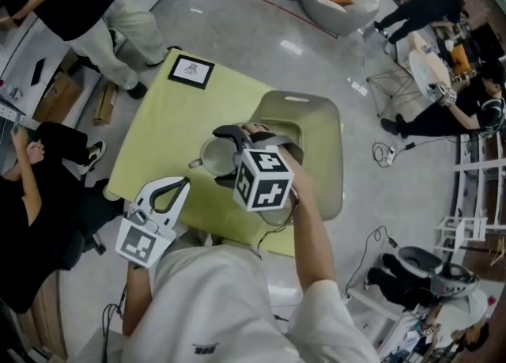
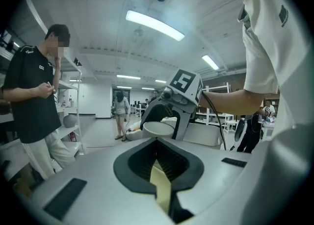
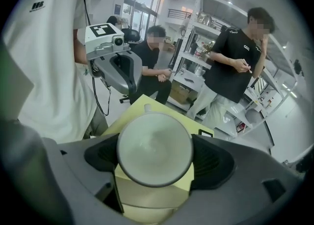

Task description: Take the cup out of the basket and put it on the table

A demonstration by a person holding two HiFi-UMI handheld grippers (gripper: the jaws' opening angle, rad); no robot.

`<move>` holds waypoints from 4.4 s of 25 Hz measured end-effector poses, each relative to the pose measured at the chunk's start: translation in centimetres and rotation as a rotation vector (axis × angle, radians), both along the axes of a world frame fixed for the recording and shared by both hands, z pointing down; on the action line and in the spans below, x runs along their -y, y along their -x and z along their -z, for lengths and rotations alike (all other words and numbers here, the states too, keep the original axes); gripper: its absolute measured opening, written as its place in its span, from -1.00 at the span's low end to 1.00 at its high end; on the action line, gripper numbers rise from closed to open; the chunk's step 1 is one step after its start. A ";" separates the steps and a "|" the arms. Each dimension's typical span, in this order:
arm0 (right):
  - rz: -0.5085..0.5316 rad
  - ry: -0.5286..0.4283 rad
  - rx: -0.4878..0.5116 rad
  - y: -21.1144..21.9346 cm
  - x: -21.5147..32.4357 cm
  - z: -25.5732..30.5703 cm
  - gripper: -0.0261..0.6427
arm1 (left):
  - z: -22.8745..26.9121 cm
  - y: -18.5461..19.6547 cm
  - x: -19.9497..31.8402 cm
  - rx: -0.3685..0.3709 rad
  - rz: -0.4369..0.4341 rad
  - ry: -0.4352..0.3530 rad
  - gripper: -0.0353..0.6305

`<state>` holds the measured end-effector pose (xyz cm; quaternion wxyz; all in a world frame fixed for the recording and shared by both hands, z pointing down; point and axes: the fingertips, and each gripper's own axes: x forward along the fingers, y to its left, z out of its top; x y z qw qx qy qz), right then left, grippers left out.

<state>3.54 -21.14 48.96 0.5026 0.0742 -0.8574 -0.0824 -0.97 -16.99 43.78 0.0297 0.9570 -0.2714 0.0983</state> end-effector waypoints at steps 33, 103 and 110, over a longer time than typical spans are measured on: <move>0.087 0.137 -0.014 11.1 -1.1 -15.6 0.32 | -5.3 9.2 -1.5 0.017 0.203 0.055 -0.89; -0.283 -0.080 0.672 8.8 -3.3 -0.3 -0.43 | -3.1 9.6 -0.8 -0.045 0.183 0.020 -0.89; -0.460 -0.043 1.143 6.7 -4.8 5.2 -0.90 | -1.3 9.3 -1.2 -0.143 0.122 0.003 -0.89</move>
